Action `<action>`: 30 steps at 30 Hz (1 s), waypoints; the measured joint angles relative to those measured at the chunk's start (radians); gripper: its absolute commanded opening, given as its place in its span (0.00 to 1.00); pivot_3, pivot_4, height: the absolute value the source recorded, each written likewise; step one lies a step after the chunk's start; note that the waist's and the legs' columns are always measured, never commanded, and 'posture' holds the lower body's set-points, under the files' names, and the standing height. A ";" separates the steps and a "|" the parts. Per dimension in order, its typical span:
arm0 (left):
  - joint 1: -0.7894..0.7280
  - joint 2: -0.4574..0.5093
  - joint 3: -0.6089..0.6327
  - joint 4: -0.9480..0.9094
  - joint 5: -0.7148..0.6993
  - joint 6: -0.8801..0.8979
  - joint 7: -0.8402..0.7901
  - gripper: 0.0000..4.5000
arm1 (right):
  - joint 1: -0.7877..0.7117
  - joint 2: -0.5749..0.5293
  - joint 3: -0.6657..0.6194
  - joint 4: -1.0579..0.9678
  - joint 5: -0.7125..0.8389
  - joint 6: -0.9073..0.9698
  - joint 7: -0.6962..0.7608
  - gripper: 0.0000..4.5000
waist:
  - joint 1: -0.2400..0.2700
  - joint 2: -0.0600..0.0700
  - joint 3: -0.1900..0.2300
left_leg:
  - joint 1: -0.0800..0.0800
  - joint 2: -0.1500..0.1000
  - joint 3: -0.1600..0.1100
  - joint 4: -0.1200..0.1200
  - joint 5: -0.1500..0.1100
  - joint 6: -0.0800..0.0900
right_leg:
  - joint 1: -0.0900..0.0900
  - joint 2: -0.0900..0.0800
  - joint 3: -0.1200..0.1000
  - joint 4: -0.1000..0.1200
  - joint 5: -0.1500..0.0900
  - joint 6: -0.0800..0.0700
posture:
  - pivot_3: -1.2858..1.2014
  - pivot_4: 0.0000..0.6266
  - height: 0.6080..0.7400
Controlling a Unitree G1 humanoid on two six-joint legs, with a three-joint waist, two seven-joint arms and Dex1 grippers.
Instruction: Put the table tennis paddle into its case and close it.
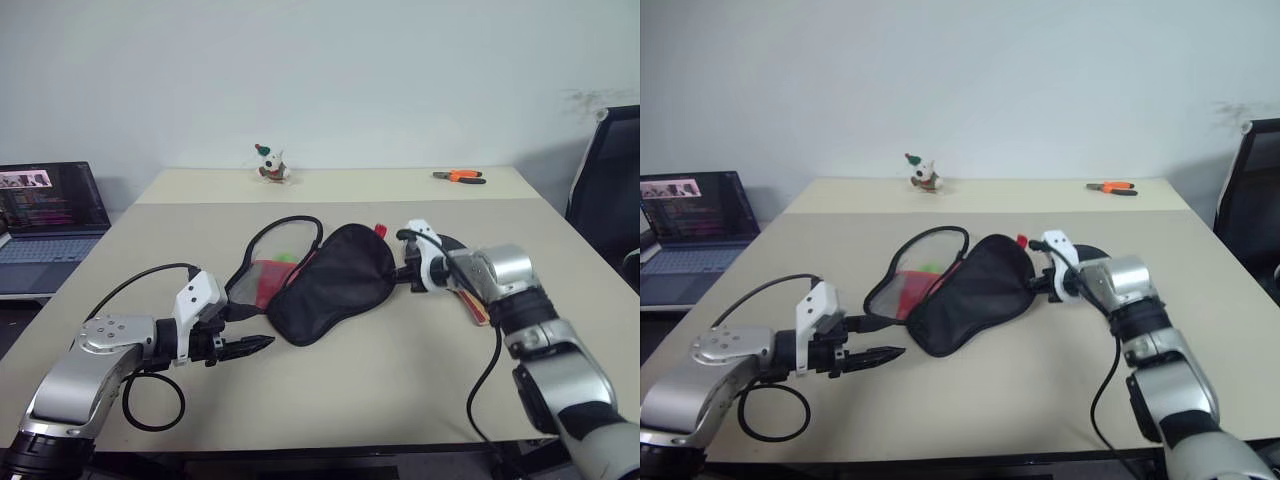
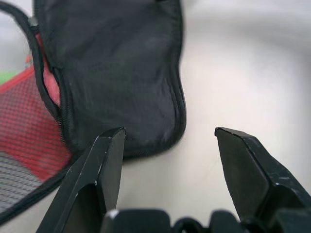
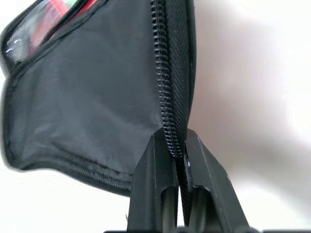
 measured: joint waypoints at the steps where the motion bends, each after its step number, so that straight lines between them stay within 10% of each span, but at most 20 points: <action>1: -0.001 0.001 0.000 0.000 -0.001 0.000 0.000 0.71 | -0.031 0.000 0.018 0.062 -0.031 -0.050 0.031 0.01 | -0.002 0.000 0.000 | 0.000 0.000 0.000 0.000 0.000 0.000 | 0.000 0.000 0.000 0.000 0.000 0.000 | 0.52 0.24 1.00; 10: -0.009 0.003 0.000 -0.007 -0.009 0.000 0.003 0.71 | -0.235 0.058 0.096 0.498 -0.274 -0.447 0.145 0.01 | -0.003 0.000 0.000 | -0.001 0.001 -0.001 0.000 0.000 -0.001 | -0.001 -0.002 0.000 0.000 0.000 0.000 | 0.52 0.24 1.00; 25: -0.011 0.002 0.000 -0.021 -0.014 0.000 0.013 0.71 | -0.266 0.013 -0.059 0.605 -0.340 -0.573 -0.040 0.99 | 0.001 0.000 0.000 | -0.001 0.000 0.000 0.000 0.002 -0.004 | -0.001 -0.003 0.001 0.000 0.000 0.000 | 0.52 0.24 1.00; 30: -0.038 0.002 0.003 0.014 -0.028 -0.002 0.012 0.71 | -0.221 -0.028 -0.077 0.444 -0.307 -0.424 0.212 0.99 | -0.003 0.000 0.000 | -0.001 0.001 -0.001 0.000 0.000 -0.001 | -0.001 -0.002 0.001 0.000 0.000 0.000 | 0.52 0.24 1.00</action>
